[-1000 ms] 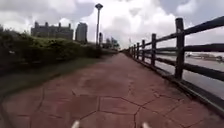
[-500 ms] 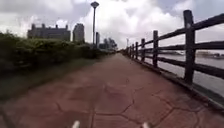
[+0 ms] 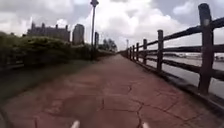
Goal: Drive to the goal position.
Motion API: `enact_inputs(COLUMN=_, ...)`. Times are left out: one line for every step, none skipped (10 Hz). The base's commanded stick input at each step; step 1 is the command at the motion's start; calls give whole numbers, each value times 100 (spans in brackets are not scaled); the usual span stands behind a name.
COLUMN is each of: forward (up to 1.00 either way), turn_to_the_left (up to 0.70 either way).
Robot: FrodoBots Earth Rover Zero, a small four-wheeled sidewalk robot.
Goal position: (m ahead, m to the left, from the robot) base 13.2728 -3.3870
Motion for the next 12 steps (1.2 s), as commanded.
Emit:
enact_inputs(forward=85, turn_to_the_left=-23)
enact_inputs(forward=85, turn_to_the_left=-23)
enact_inputs(forward=85, turn_to_the_left=-23)
enact_inputs(forward=85, turn_to_the_left=5)
enact_inputs(forward=85, turn_to_the_left=11)
enact_inputs(forward=85, turn_to_the_left=11)
enact_inputs(forward=85, turn_to_the_left=-14)
enact_inputs(forward=85, turn_to_the_left=-23)
enact_inputs(forward=85, turn_to_the_left=-23)
enact_inputs(forward=85, turn_to_the_left=-23)
enact_inputs(forward=85, turn_to_the_left=-23)
enact_inputs(forward=85, turn_to_the_left=-23)
